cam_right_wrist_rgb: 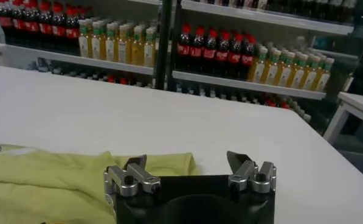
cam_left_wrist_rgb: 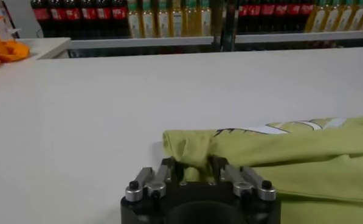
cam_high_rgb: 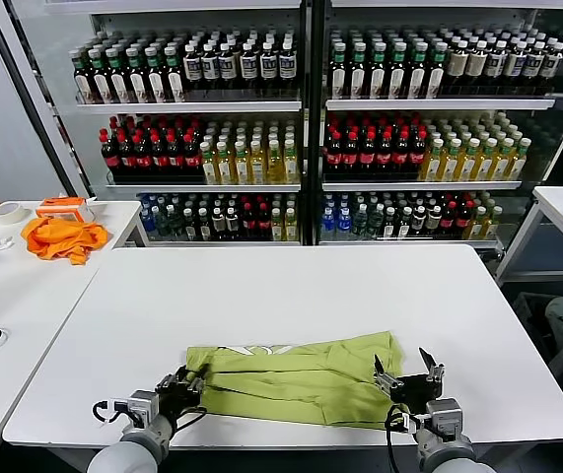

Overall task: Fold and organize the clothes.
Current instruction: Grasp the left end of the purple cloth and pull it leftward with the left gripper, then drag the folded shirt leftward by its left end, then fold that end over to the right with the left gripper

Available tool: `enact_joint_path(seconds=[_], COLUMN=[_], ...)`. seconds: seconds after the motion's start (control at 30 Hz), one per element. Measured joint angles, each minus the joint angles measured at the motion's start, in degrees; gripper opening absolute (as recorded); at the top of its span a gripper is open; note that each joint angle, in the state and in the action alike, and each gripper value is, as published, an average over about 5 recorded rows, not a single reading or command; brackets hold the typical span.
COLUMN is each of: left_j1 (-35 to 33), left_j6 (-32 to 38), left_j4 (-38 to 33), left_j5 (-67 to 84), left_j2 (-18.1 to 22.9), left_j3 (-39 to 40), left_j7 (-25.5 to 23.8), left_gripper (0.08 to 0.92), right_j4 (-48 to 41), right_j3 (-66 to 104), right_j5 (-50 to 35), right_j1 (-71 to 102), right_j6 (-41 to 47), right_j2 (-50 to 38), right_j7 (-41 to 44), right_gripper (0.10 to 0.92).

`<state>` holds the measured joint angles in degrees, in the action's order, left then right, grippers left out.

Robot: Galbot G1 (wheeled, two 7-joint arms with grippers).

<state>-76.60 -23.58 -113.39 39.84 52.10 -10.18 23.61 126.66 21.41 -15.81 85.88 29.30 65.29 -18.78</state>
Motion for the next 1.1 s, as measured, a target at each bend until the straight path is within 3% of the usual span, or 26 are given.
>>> enact_joint_path(seconds=[0.3, 0.8, 1.1], left_j1=[-2.58, -7.26, -7.11], left_j6=[-3.67, -8.09, -8.98], left_j4=[-1.46, -1.48, -6.31], left_j5=[-6.73, -18.69, -12.74], left_j2=[-0.36, -5.89, -5.45], left_j3=[-4.68, -27.03, -28.98], left_j7=[-1.93, -11.89, -13.05], left_gripper=[0.111, 0.099, 0.099], right_j4=[-0.21, -0.74, -0.68], right_j3=[-0.26, -0.35, -0.2], right_j5=[0.37, 0.39, 0.44], right_j1=[-0.41, -3.12, -3.94], right_j6=[-0.19, -0.11, 0.2], right_j2=[0.19, -0.32, -0.32], right_j7=[0.26, 0.36, 0.47], right_gripper=[0.823, 0.823, 0.823])
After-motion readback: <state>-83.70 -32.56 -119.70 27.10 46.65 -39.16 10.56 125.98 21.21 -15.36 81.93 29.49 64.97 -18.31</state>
